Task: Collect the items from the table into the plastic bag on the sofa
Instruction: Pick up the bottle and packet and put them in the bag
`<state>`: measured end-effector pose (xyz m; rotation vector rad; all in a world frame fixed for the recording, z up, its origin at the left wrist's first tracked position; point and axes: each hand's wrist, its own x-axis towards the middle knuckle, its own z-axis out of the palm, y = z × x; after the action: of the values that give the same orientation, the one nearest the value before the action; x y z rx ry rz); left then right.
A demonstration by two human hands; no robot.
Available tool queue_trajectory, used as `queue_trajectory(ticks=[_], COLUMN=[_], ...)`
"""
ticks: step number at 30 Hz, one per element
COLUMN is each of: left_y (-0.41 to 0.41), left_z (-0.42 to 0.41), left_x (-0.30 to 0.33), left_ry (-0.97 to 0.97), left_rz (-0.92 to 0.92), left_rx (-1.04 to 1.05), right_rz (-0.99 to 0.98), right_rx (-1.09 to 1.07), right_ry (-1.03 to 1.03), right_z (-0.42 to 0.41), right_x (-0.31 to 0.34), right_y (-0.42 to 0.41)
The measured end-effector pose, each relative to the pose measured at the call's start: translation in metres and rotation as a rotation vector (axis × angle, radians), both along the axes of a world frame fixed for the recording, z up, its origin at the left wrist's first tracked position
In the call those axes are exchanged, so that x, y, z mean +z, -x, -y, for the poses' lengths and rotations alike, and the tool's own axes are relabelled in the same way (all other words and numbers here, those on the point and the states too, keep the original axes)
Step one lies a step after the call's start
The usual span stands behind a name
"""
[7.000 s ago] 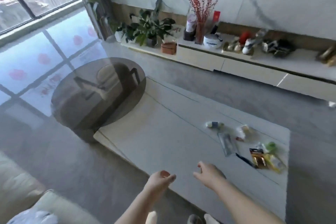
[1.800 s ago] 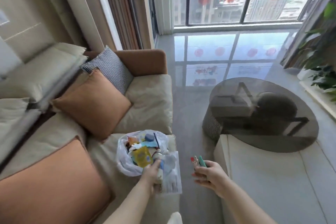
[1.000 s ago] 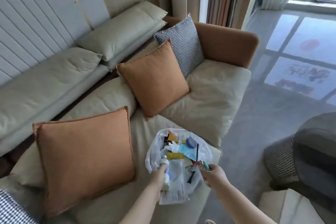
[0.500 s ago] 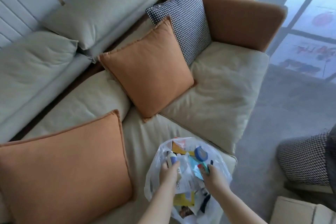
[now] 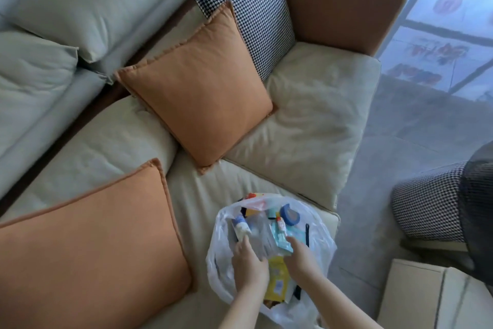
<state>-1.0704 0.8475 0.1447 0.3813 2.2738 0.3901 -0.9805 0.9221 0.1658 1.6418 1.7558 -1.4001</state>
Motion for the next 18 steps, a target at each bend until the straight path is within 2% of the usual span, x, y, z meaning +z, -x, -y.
queue_trajectory(ticks=[6, 9, 13, 18], left_y=[-0.010, -0.021, -0.045, -0.087], left_z=[-0.003, 0.000, 0.007, 0.021], left_x=[0.033, 0.051, 0.080, 0.107], left_ry=[0.055, 0.047, 0.032, 0.041], left_rz=[0.040, 0.051, 0.070, 0.086], left_rx=[-0.225, -0.358, -0.577, -0.817], right_rz=[0.014, 0.034, 0.103, 0.168], right_rx=[-0.042, -0.024, 0.026, -0.080], right_ry=[-0.021, -0.098, -0.205, -0.248], right_z=[0.006, 0.013, 0.031, 0.062], right_x=[0.026, 0.048, 0.073, 0.099], right_y=[-0.022, -0.043, -0.088, -0.154])
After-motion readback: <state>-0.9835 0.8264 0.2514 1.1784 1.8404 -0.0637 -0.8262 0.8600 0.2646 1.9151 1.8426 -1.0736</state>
